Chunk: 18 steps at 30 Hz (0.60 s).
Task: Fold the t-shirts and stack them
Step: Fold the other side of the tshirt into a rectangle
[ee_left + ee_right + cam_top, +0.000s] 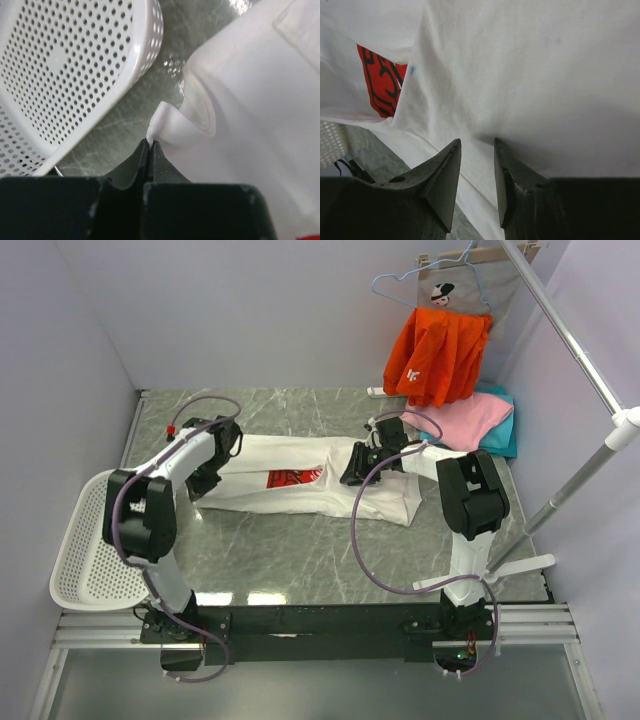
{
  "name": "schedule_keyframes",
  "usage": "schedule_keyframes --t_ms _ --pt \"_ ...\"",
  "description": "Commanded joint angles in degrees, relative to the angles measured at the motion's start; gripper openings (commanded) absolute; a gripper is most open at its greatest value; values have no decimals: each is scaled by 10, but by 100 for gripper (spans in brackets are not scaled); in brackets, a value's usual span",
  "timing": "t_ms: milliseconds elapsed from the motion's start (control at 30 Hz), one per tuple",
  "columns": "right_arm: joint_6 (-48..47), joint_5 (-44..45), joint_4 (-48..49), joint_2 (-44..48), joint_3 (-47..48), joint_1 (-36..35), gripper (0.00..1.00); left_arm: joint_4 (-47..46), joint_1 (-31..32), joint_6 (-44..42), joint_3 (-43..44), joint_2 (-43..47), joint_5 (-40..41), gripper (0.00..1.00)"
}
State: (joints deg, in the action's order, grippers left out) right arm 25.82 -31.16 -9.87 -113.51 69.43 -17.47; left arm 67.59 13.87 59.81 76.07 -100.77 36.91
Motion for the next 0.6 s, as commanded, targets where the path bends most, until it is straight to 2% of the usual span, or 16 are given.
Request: schedule_keyframes --t_ms 0,367,567 --pt "-10 -5 -1 -5 25 -2 40 40 -10 11 64 -57 71 1" --pt "-13 -9 -5 -19 33 -2 40 35 -27 -5 169 -177 89 1" --pt "-14 -8 -7 -26 38 -3 40 -14 -26 -58 213 -182 76 1"
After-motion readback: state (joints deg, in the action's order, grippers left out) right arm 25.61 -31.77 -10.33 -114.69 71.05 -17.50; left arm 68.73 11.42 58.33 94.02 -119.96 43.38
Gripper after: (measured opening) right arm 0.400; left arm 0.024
